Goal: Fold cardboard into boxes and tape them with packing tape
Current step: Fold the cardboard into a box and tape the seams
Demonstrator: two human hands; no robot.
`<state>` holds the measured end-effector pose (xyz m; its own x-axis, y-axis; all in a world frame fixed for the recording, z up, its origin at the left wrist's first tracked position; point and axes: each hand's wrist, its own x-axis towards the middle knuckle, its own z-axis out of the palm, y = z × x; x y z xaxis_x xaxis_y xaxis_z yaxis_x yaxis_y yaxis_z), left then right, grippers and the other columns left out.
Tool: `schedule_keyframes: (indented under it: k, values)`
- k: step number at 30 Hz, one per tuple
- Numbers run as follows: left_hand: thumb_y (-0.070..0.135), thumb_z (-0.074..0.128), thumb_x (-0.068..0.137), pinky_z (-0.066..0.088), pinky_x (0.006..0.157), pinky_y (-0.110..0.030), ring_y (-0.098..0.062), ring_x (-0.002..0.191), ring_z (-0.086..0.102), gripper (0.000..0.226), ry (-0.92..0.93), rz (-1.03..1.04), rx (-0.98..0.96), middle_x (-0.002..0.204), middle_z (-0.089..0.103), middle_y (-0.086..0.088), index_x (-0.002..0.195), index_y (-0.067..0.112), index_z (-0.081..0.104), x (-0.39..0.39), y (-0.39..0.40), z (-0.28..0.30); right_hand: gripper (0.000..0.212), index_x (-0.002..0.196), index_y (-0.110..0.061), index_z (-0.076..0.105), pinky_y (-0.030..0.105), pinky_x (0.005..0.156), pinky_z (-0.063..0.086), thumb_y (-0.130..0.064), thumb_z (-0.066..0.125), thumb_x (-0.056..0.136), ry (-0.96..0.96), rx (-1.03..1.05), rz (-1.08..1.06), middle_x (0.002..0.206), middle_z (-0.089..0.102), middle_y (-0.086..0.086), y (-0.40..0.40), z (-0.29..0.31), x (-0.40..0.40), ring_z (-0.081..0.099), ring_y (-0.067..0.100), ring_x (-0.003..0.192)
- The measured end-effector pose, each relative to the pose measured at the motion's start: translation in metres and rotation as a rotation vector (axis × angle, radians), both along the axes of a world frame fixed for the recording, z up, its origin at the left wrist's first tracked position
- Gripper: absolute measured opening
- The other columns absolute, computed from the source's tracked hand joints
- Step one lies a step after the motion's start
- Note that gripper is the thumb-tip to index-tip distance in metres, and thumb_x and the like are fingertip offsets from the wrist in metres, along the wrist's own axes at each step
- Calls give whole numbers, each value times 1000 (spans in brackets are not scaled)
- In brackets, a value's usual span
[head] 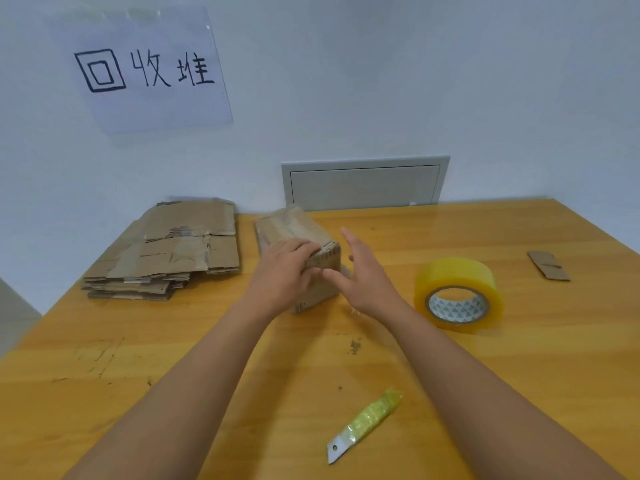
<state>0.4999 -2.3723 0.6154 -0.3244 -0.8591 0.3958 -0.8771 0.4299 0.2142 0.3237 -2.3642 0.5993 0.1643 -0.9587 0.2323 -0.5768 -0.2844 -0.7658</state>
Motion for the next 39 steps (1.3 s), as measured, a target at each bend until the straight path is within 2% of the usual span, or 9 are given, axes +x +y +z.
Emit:
schedule_keyframes:
  k: [4,6,12,17,20,24,30,34,39]
  values:
    - [30,61,96,28,116,-48,-29,143,31,49,-43,-44,29,147,49,0,143,25,51,21,6,0,68,152,-34,28,39,102,45,-35,65,94,191,-79,110,147,41,2,-14,-10,6,44,22,132]
    - [31,59,97,26,116,-44,-26,146,24,53,-54,-20,52,152,41,0,148,27,44,22,9,-2,60,147,-36,33,43,91,50,-33,63,95,259,-118,86,138,50,3,-15,-15,9,53,24,118]
    - [32,64,94,13,120,-30,-16,151,11,68,-58,-6,64,160,30,4,153,19,32,23,6,-8,65,148,-34,34,42,89,50,-37,67,92,322,-86,104,132,57,4,-19,-10,5,58,22,103]
    - [27,65,94,22,119,-33,-16,153,8,69,-16,33,48,162,25,1,153,15,29,22,6,-12,57,145,-33,39,40,85,50,-39,63,94,321,-121,58,125,61,3,-19,-11,13,59,22,100]
    - [28,67,93,27,118,-37,-21,152,12,65,37,40,59,162,22,-6,147,10,36,28,5,-18,52,142,-32,47,40,85,50,-45,61,94,302,-126,51,126,61,2,-23,-5,14,59,23,105]
    - [36,57,98,36,112,-42,-22,149,25,49,98,15,7,155,38,-6,140,11,48,37,4,-21,45,132,-27,58,42,82,55,-41,68,90,403,-334,12,146,40,4,-26,1,18,50,22,120]
    - [27,50,102,38,105,-33,-21,146,31,26,248,-33,-42,146,50,-6,122,13,62,35,3,-25,27,112,-16,72,40,74,55,-28,55,95,286,-443,94,123,63,6,-24,-7,25,62,26,102]
    - [13,55,100,37,112,-34,-24,141,40,16,382,-36,-27,135,60,-10,104,4,68,30,1,-21,24,116,-17,73,41,90,51,-24,57,99,229,-329,94,133,63,3,-27,-1,21,60,22,117]
    - [15,57,99,31,109,-27,-22,144,35,18,364,-27,15,143,54,-10,113,7,66,31,3,-16,22,114,-8,72,39,100,49,-16,62,96,91,-307,85,130,65,6,-24,-4,17,61,19,119]
